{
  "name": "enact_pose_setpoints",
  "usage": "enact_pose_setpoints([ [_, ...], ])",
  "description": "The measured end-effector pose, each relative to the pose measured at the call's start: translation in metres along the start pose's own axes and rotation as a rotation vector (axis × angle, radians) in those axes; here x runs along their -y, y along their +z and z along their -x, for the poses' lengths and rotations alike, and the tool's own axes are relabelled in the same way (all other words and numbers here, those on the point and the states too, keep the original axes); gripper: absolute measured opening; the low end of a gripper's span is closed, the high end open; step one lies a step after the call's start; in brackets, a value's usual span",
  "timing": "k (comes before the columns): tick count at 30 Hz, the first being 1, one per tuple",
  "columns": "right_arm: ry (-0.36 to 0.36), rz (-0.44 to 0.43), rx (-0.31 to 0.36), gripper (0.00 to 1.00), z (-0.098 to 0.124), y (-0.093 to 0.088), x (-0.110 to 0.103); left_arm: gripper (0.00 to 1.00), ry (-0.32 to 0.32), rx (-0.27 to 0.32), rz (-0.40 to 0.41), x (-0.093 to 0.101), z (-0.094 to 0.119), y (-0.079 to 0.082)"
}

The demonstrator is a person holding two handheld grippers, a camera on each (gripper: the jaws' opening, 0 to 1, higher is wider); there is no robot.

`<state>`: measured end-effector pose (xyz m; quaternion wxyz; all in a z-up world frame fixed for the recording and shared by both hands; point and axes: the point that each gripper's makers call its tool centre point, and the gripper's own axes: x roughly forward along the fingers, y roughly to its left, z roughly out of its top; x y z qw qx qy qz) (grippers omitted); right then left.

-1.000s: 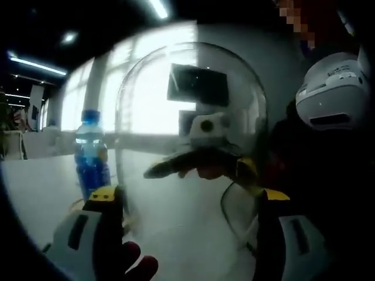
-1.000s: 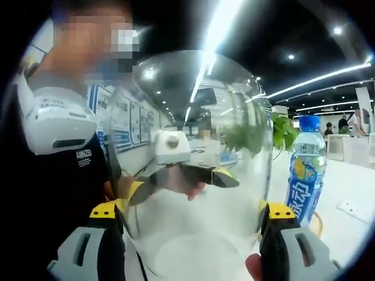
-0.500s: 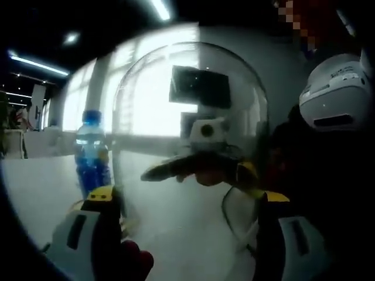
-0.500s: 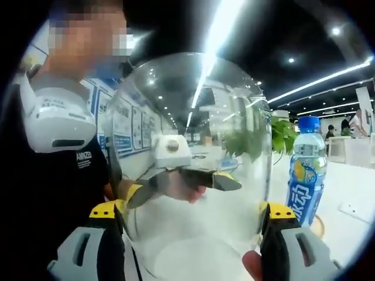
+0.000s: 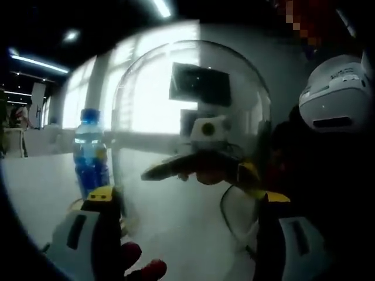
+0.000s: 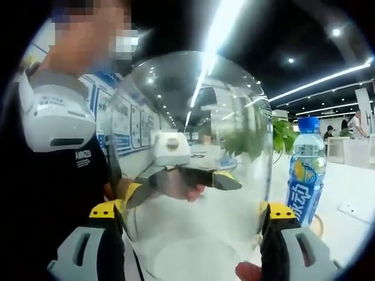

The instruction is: Open the cover put in the Mizone put the cover back on

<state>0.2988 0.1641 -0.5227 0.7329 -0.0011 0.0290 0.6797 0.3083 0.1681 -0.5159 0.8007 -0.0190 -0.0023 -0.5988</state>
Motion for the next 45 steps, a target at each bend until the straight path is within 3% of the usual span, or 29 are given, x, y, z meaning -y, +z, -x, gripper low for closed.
enact_pose_setpoints([
  [5,-0.006,0.003,0.019,0.9,-0.0003,0.0013,0.0,0.83,0.001,0.003,-0.003,0.0008,0.0,-0.0002],
  [12,0.006,0.007,-0.023,0.9,-0.0001,0.0,-0.0012,0.83,0.007,0.005,-0.022,0.002,-0.001,-0.0009],
  [22,-0.013,0.0,-0.015,0.9,-0.0022,0.0006,-0.0022,0.85,0.011,0.025,-0.022,0.0032,-0.001,-0.0007],
  [30,-0.016,0.001,0.04,0.9,-0.0032,0.0034,-0.0002,0.86,0.029,0.036,-0.044,0.0046,-0.0021,-0.0017],
  [37,-0.038,0.006,0.03,0.9,-0.0044,0.0038,-0.0007,0.86,0.017,0.036,-0.045,0.0034,-0.0019,-0.0021],
  [45,-0.029,0.008,0.081,0.9,-0.0052,0.0054,-0.0015,0.86,0.04,0.03,-0.053,0.0027,-0.0022,-0.0028],
])
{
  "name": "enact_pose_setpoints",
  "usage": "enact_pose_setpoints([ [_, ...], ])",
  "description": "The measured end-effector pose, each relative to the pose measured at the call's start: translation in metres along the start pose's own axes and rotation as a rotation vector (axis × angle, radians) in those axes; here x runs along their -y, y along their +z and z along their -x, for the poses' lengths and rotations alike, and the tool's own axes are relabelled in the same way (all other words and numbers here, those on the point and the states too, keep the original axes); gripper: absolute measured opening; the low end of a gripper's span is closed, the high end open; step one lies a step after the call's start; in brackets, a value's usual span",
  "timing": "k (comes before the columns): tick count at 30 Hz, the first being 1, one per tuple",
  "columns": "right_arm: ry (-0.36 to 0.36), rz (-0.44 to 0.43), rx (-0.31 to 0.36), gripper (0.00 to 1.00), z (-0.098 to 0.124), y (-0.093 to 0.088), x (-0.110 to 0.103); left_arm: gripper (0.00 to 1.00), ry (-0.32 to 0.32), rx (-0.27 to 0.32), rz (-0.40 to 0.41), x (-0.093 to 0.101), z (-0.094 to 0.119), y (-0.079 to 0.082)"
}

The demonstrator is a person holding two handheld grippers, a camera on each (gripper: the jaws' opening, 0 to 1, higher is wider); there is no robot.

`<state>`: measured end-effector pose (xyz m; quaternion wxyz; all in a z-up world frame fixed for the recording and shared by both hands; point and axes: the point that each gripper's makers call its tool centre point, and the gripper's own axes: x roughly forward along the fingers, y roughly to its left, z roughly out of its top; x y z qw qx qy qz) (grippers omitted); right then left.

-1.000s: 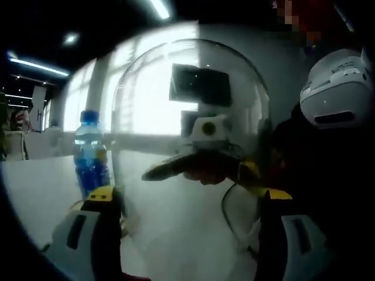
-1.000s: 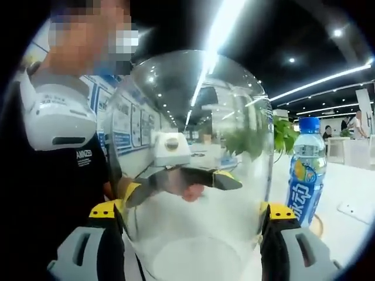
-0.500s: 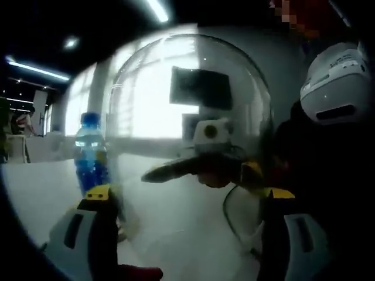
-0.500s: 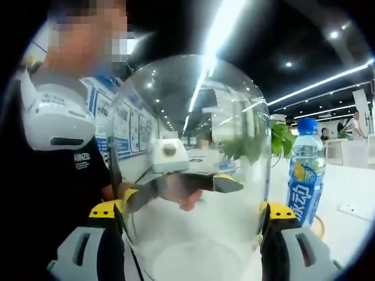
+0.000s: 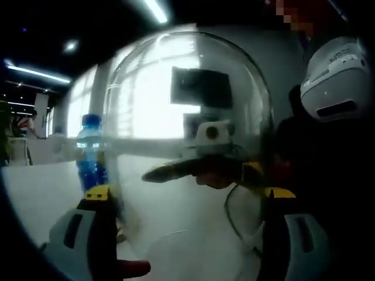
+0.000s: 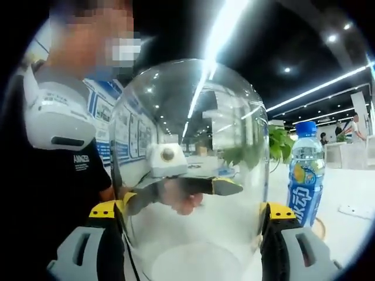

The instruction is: Open the cover put in the Mizone put the cover back on

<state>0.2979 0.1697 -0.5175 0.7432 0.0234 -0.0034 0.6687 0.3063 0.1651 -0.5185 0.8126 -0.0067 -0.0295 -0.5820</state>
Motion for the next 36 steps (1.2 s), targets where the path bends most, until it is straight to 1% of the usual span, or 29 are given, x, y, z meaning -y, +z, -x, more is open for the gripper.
enact_pose_setpoints([
  [4,-0.007,0.0,0.023,0.9,-0.001,0.0,0.001,0.86,-0.005,-0.001,0.003,-0.004,0.0,0.0],
  [10,-0.011,-0.002,0.028,0.9,-0.001,0.001,0.002,0.86,0.0,-0.007,0.007,-0.006,0.0,0.0],
  [15,-0.017,-0.003,0.025,0.9,0.001,0.0,0.004,0.86,0.011,0.008,0.012,-0.007,0.001,0.001],
  [19,-0.03,-0.003,0.024,0.9,0.003,0.0,0.007,0.85,0.028,0.033,0.008,-0.009,0.001,0.003],
  [23,-0.054,0.0,0.031,0.9,0.005,0.0,0.013,0.82,0.057,0.046,-0.018,-0.013,0.001,0.005],
  [27,-0.055,0.003,0.046,0.9,0.006,0.0,0.013,0.82,0.053,0.052,-0.025,-0.013,0.001,0.005],
  [33,-0.059,0.001,0.043,0.9,0.006,0.0,0.013,0.84,0.035,0.056,-0.005,-0.013,-0.001,0.004],
  [36,-0.057,0.001,0.044,0.9,0.006,0.0,0.013,0.84,0.039,0.062,-0.011,-0.012,-0.001,0.003],
])
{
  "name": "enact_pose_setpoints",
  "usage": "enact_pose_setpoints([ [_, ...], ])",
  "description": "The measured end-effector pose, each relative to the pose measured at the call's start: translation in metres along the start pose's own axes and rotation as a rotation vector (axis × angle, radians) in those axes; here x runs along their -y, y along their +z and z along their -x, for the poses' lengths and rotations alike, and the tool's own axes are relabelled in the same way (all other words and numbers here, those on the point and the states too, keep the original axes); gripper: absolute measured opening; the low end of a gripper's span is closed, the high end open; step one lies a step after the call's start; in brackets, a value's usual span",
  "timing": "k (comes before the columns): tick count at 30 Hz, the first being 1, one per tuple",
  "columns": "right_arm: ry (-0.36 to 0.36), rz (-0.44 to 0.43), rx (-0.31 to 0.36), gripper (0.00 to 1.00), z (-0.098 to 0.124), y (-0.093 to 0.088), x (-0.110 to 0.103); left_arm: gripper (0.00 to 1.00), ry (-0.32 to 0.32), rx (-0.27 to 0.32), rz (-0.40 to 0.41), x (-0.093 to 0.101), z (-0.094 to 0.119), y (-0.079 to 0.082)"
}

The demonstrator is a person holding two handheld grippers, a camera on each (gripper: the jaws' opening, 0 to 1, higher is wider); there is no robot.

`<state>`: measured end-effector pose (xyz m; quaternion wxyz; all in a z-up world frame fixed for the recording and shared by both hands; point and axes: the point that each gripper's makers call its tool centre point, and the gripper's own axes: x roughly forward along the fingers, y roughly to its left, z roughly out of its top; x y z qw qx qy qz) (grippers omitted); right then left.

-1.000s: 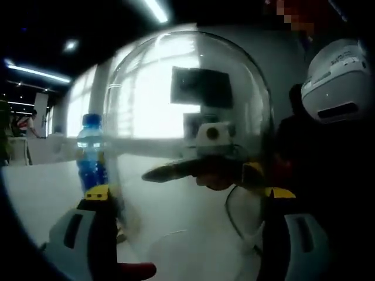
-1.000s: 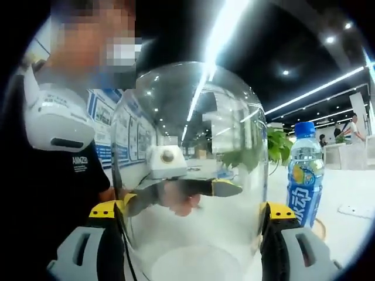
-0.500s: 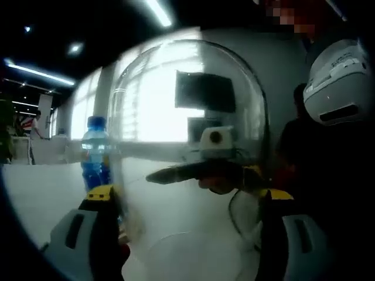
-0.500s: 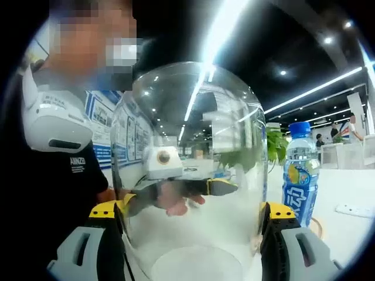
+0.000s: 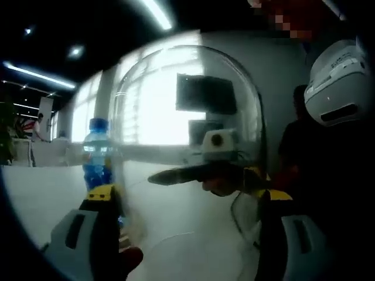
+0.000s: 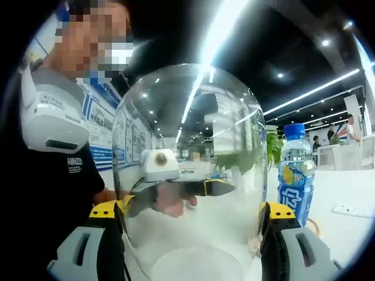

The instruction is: Open the cover put in the Mizone put the cover back on

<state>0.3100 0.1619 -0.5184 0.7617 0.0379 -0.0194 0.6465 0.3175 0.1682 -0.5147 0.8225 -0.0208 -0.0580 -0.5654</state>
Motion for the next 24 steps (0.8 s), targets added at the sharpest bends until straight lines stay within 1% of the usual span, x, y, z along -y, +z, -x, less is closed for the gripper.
enact_pose_setpoints([
  [24,0.008,-0.003,0.0,0.9,-0.002,0.0013,-0.0007,0.84,0.009,-0.015,0.001,0.0005,0.0006,0.0002],
])
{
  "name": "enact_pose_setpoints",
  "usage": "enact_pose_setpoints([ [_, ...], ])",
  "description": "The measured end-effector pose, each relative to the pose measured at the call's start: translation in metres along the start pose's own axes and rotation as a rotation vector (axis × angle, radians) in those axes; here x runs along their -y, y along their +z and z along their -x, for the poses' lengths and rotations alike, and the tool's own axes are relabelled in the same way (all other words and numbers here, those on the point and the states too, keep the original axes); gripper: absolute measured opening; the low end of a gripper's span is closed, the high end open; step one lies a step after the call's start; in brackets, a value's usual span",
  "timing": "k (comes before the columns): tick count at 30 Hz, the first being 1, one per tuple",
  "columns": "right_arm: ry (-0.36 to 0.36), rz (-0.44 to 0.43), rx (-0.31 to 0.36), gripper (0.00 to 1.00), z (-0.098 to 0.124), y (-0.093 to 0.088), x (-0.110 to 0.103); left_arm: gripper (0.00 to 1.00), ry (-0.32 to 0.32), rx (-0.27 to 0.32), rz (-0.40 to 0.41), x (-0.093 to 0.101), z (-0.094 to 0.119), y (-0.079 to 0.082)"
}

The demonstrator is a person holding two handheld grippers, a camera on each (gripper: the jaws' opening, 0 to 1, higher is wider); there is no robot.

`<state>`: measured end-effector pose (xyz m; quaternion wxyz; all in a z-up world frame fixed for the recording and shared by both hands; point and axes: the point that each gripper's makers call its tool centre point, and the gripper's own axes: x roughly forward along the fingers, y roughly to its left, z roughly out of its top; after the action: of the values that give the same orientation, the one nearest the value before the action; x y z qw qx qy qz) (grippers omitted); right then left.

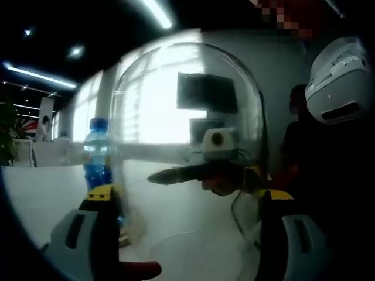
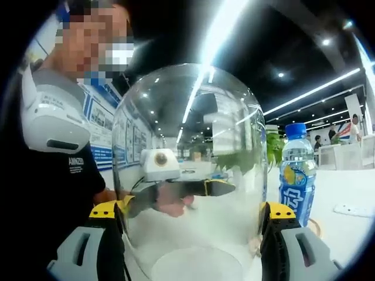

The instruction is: Open the cover put in the Mizone put the cover back on

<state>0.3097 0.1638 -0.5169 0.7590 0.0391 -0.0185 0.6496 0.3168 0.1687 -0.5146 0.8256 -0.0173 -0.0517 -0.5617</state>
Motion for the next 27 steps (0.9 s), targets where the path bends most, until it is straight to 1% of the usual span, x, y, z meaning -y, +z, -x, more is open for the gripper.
enact_pose_setpoints([
  [11,0.0,-0.001,-0.006,0.9,-0.001,0.0,0.0,0.84,0.0,0.003,-0.001,0.0,0.0,0.0],
  [14,-0.001,0.0,-0.022,0.9,-0.002,0.0,0.0,0.85,-0.003,-0.004,0.005,-0.001,-0.001,0.001],
  [18,0.004,-0.002,-0.026,0.9,-0.002,0.0,0.001,0.85,0.002,-0.018,0.009,-0.001,-0.002,0.001],
  [21,0.008,-0.01,-0.05,0.9,-0.003,0.001,0.001,0.85,0.006,-0.033,0.015,-0.001,-0.002,0.001],
  [24,0.013,-0.041,-0.061,0.9,-0.003,0.003,0.001,0.85,0.009,-0.045,0.032,-0.001,-0.003,0.006],
  [27,0.009,-0.057,-0.036,0.9,-0.002,0.012,0.001,0.85,0.019,-0.044,0.044,-0.001,-0.005,0.014],
])
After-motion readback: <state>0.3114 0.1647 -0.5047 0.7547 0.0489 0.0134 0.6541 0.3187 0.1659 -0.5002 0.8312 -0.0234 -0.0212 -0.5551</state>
